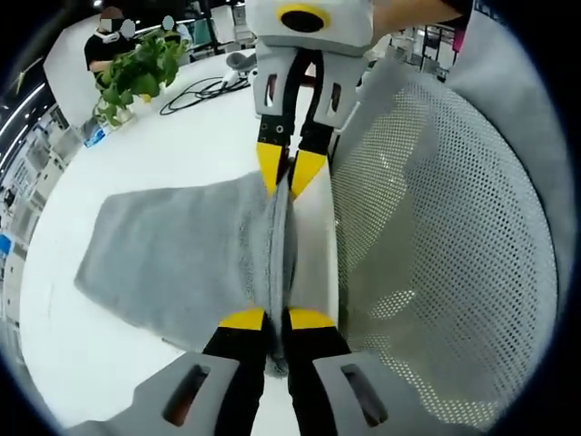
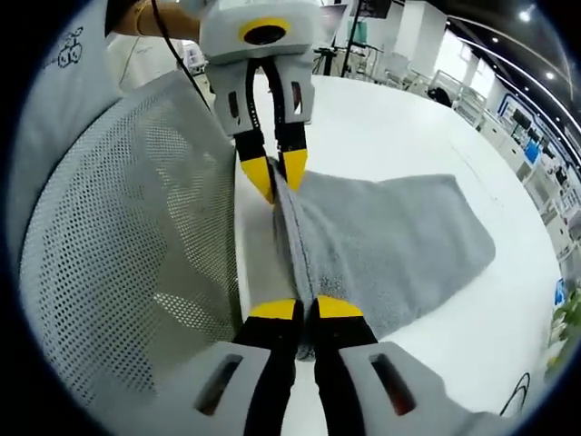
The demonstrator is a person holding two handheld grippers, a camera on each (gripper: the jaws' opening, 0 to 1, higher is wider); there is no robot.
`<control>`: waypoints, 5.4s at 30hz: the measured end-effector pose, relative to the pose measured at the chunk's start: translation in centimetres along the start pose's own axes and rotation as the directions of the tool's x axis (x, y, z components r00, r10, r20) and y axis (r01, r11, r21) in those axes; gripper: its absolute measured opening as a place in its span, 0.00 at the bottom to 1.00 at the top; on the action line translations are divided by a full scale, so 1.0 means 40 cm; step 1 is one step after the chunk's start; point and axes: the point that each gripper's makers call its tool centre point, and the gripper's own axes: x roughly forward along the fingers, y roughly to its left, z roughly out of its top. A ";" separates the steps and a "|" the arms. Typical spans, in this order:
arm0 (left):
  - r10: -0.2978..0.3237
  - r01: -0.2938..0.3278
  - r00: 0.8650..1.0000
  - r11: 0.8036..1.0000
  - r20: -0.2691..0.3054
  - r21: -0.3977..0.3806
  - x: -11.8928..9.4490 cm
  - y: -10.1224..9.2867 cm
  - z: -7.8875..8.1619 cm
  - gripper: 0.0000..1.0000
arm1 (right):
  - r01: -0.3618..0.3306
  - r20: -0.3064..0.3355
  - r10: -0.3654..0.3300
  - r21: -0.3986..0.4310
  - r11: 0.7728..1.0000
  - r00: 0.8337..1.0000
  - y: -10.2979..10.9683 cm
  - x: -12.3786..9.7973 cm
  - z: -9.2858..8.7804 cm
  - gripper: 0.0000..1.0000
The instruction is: Fold the towel on the table until its edges align and the towel forms a compact rectangular stack.
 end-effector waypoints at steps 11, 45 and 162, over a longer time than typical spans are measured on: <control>0.064 -0.064 0.997 0.998 0.041 -0.011 -0.090 0.028 0.053 0.06 | 0.043 0.037 -0.043 -0.014 0.999 0.998 -0.024 -0.081 0.074 0.03; 0.164 -0.143 0.969 0.982 0.184 -0.123 -0.215 0.146 0.141 0.07 | 0.122 0.154 -0.136 0.095 0.988 0.979 -0.134 -0.197 0.187 0.03; 0.408 -0.171 0.905 0.607 0.121 -0.776 0.121 0.710 -0.138 0.11 | 0.280 0.059 -0.484 0.753 0.596 0.873 -0.696 0.179 -0.052 0.09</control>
